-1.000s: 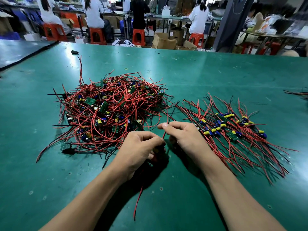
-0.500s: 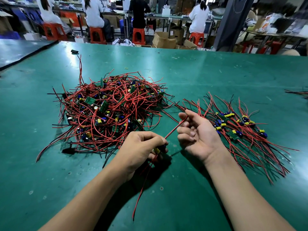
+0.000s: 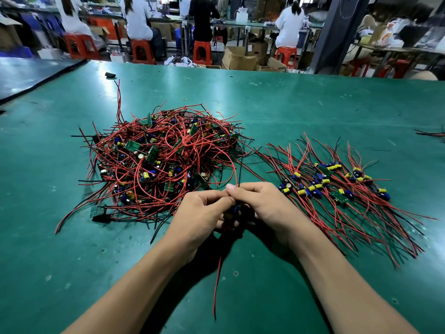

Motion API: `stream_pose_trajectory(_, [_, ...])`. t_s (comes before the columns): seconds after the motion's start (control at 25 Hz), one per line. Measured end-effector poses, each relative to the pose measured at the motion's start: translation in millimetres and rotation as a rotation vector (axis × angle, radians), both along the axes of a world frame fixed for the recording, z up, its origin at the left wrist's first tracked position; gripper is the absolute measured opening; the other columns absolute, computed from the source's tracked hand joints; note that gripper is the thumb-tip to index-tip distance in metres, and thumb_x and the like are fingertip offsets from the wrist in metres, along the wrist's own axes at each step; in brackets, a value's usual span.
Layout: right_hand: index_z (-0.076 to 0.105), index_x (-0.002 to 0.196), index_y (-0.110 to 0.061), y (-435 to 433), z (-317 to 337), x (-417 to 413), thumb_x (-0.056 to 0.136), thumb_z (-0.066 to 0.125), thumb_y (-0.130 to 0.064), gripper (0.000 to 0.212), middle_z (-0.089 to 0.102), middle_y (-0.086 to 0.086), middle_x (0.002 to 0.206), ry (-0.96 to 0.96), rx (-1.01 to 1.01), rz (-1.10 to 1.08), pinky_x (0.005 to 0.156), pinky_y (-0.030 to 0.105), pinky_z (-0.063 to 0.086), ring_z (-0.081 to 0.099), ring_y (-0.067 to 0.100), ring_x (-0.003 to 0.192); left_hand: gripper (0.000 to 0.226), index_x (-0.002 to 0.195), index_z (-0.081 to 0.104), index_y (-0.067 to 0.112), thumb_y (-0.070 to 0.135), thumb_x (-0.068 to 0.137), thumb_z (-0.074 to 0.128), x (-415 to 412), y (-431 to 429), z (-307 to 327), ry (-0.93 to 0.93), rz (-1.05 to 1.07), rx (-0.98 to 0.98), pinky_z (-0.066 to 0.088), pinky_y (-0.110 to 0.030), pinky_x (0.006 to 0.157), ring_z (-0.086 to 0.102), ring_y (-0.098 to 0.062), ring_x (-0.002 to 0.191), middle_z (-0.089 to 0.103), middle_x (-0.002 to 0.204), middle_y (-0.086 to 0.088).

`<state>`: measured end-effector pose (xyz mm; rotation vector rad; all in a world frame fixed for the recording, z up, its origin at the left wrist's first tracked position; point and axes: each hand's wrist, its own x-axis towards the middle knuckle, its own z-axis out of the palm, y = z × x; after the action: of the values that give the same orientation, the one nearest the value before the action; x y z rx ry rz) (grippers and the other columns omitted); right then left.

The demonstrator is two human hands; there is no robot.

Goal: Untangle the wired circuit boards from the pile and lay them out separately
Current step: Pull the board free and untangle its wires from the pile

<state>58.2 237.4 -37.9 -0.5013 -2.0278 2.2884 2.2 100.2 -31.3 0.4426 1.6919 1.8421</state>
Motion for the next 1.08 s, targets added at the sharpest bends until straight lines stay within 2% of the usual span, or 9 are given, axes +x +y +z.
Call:
stream_pose_trajectory(0.12, [0.078,0.085,-0.012,0.8,0.1,-3.4,0.096,0.066,-0.035,0.028,0.052,0.001,0.053,-0.010,0.071,-0.074,0.044,0.019,0.026,0.038,0.012,0.043,0.020,0.077,0.075,0.002,0.002,0.092,0.061,-0.7,-0.5,1.9,0.005,0.002,-0.008,0.047,-0.018,0.042,0.061,-0.016,0.044,0.070,0.068,-0.014])
stream_pose_trajectory(0.24, [0.079,0.082,-0.014,3.5,-1.8,-9.6,0.099,0.062,-0.030,0.029,0.038,-0.011,0.046,-0.003,0.025,-0.176,0.037,0.017,0.024,0.029,0.006,0.039,0.027,0.067,0.075,0.008,0.001,0.089,0.062,-1.2,-1.6,3.1,0.013,0.002,-0.033,0.044,-0.017,0.040,0.058,-0.014,0.039,0.066,0.057,-0.009])
stream_pose_trajectory(0.32, [0.079,0.084,-0.011,6.9,-2.7,-12.4,0.101,0.060,-0.027,0.030,0.039,-0.013,0.049,0.000,-0.014,-0.244,0.036,0.018,0.025,0.030,0.006,0.041,0.026,0.066,0.076,0.010,0.003,0.088,0.064,-1.5,-2.1,3.3,0.018,-0.003,-0.054,0.045,-0.017,0.041,0.060,-0.015,0.042,0.065,0.056,-0.006])
stream_pose_trajectory(0.52, [0.073,0.093,-0.003,18.4,1.6,-14.0,0.104,0.050,-0.018,0.029,0.038,-0.001,0.072,0.032,-0.189,-0.366,0.034,0.017,0.023,0.028,0.005,0.040,0.020,0.071,0.075,0.007,0.005,0.088,0.065,-1.1,-3.4,3.7,0.006,-0.038,-0.079,0.042,-0.017,0.040,0.056,-0.012,0.040,0.063,0.054,-0.002])
stream_pose_trajectory(0.76, [0.072,0.096,-0.002,30.0,6.0,-11.5,0.101,0.052,-0.016,0.026,0.043,-0.003,0.068,0.030,-0.450,-0.340,0.033,0.016,0.023,0.028,0.004,0.040,0.016,0.075,0.075,0.005,0.007,0.089,0.065,-0.8,-4.3,6.8,0.008,-0.050,-0.098,0.042,-0.016,0.040,0.056,-0.011,0.040,0.064,0.055,-0.003])
stream_pose_trajectory(0.92, [0.072,0.095,-0.001,32.5,1.6,-12.1,0.099,0.058,-0.015,0.020,0.046,-0.003,0.067,0.087,-0.463,-0.357,0.039,0.014,0.032,0.037,0.003,0.044,0.020,0.071,0.075,0.007,0.005,0.088,0.065,-1.7,-5.6,7.5,-0.016,-0.040,-0.095,0.043,-0.018,0.041,0.060,-0.017,0.046,0.068,0.065,-0.012])
stream_pose_trajectory(1.08, [0.073,0.090,-0.003,35.3,-2.1,-14.3,0.097,0.062,-0.014,0.017,0.053,-0.004,0.063,0.160,-0.372,-0.434,0.043,0.015,0.038,0.042,0.003,0.047,0.017,0.073,0.074,0.004,0.005,0.088,0.065,-2.2,-5.2,8.1,-0.012,-0.052,-0.093,0.046,-0.019,0.043,0.060,-0.019,0.049,0.070,0.070,-0.016])
